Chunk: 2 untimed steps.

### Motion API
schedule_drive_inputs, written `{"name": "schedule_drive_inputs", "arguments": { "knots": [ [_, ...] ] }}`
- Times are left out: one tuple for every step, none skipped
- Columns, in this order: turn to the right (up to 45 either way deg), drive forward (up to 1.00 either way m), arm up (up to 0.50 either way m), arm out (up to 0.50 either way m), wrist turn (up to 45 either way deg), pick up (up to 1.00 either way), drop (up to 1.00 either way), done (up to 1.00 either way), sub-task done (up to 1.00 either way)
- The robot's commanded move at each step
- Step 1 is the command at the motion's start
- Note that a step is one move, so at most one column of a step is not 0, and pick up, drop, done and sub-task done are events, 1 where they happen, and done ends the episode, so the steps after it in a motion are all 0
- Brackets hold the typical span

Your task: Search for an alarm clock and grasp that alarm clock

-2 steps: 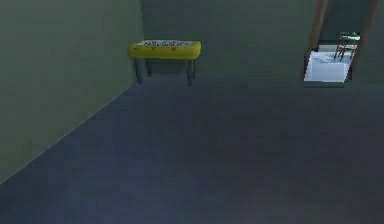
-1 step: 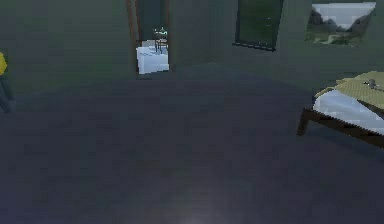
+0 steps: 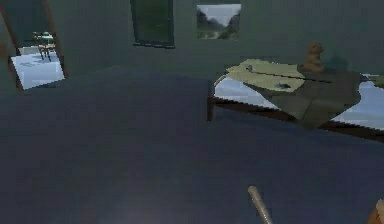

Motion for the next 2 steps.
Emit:
{"name": "schedule_drive_inputs", "arguments": {
  "knots": [
    [0.0,0.15,0.0,0.0,0.0,0.0,0.0,0.0,0.0],
    [0.0,0.0,0.5,0.0,0.0,0.0,0.0,0.0,0.0]
  ]
}}
